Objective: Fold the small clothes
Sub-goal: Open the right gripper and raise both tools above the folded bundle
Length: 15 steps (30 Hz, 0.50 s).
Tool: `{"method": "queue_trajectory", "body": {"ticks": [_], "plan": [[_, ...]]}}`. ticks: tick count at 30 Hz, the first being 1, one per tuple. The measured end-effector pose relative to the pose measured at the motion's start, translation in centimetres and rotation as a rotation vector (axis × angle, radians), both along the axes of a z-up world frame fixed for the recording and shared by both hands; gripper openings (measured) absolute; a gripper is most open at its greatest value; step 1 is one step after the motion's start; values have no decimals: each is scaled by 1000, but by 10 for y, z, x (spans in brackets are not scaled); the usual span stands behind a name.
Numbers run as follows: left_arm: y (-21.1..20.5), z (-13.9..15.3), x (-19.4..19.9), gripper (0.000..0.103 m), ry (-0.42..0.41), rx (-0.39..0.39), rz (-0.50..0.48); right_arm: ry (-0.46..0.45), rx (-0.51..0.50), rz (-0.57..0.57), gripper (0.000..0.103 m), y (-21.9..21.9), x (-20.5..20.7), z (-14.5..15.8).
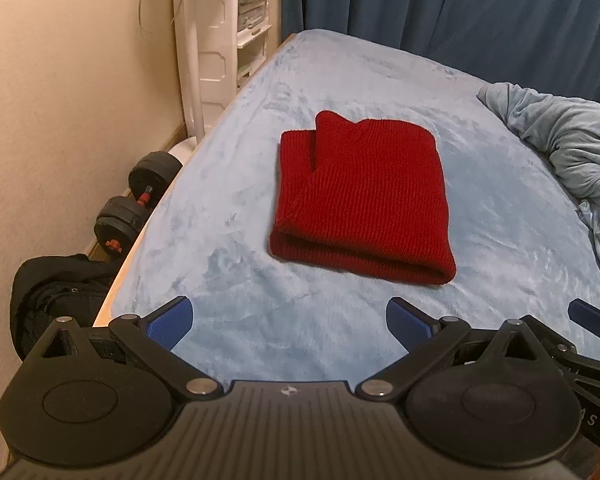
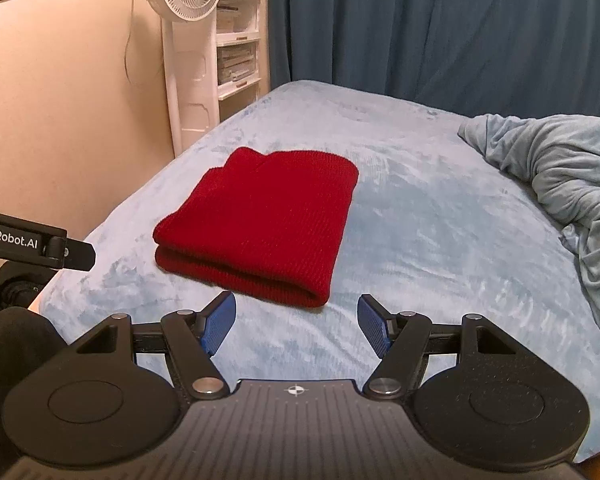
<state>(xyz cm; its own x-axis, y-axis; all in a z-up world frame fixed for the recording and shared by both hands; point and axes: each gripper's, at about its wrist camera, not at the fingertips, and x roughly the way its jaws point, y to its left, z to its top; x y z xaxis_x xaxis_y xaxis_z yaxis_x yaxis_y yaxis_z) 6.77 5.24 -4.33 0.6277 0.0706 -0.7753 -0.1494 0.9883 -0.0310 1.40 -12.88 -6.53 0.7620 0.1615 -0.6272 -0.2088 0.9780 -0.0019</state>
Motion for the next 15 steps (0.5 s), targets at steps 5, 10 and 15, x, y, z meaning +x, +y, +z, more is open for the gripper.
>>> {"method": "queue_trajectory", "body": {"ticks": [5, 10, 15], "plan": [[3, -10, 12, 103, 18, -21, 10, 73, 115, -19, 73, -11, 17, -6], [15, -23, 39, 103, 53, -149, 53, 122, 244, -29, 81, -31, 48, -7], [21, -46, 83, 103, 85, -275, 115, 173, 388, -54, 86, -64, 110, -5]]}}
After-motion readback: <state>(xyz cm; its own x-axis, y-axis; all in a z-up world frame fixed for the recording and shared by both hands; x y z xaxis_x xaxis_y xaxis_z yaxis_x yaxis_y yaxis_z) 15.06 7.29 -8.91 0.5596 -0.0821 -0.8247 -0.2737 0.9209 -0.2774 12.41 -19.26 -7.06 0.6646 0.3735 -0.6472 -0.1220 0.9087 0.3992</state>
